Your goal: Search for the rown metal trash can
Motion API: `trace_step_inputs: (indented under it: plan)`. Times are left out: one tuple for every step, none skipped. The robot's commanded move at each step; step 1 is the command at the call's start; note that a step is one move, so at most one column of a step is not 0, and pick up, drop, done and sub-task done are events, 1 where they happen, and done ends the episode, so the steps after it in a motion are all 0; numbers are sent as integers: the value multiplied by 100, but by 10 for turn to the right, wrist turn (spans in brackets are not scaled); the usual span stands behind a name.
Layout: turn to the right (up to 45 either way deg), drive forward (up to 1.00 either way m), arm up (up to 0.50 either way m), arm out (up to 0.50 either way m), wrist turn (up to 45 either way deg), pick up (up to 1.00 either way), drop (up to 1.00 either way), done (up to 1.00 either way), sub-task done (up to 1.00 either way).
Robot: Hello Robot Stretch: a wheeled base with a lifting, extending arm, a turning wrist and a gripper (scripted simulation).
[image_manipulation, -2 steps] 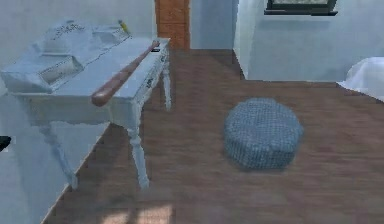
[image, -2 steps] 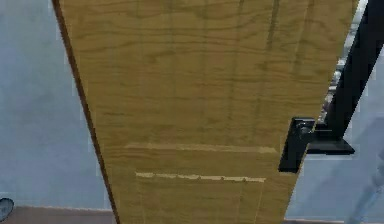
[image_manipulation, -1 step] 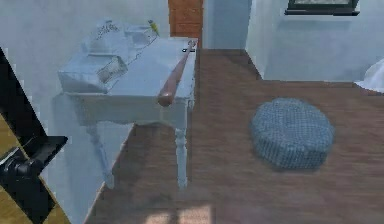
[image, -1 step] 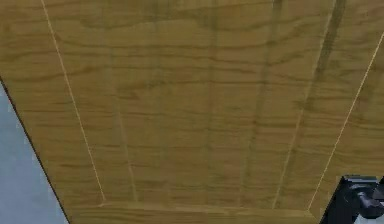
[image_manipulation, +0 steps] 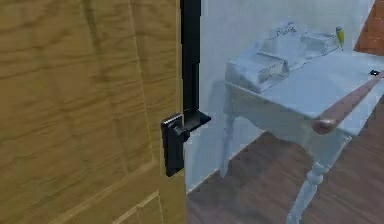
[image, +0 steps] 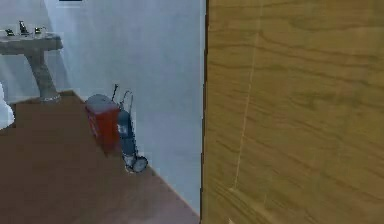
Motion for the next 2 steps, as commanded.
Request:
trace_step_inputs:
  plan:
    - [-450,0,0,0,0,0,0,0,0]
    - [0,65,0,0,0,0,0,0,0]
